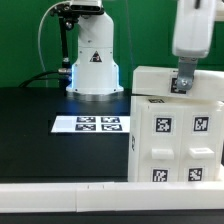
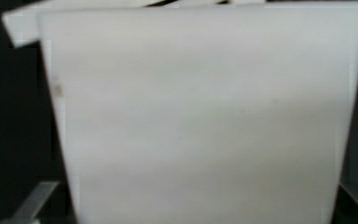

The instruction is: Assemble cabinet

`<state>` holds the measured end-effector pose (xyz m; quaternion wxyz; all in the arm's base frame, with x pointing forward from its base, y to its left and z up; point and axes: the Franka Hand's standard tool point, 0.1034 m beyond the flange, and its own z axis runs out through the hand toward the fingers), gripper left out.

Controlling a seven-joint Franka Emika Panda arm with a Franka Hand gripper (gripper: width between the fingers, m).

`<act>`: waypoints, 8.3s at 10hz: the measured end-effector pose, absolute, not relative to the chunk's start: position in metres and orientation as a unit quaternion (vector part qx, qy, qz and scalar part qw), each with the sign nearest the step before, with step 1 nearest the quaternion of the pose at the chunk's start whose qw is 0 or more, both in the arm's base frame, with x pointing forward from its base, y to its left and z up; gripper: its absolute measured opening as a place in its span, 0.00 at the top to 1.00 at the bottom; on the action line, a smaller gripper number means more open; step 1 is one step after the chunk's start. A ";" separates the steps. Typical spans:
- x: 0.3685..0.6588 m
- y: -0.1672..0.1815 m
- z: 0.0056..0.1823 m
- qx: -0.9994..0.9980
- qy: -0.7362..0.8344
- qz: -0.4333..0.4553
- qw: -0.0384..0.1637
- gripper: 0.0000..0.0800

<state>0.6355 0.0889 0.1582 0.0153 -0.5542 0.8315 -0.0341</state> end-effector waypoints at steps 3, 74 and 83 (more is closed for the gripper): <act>0.636 0.088 0.159 -0.553 0.832 -0.035 0.018 0.30; 0.647 0.069 0.164 -0.909 0.412 -0.037 -0.059 0.31; 0.637 0.066 0.162 -0.709 0.703 -0.043 -0.030 0.07</act>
Offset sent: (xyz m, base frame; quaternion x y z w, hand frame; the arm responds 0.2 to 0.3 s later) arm 0.0000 0.0000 0.0000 0.0000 0.0000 0.1296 0.9916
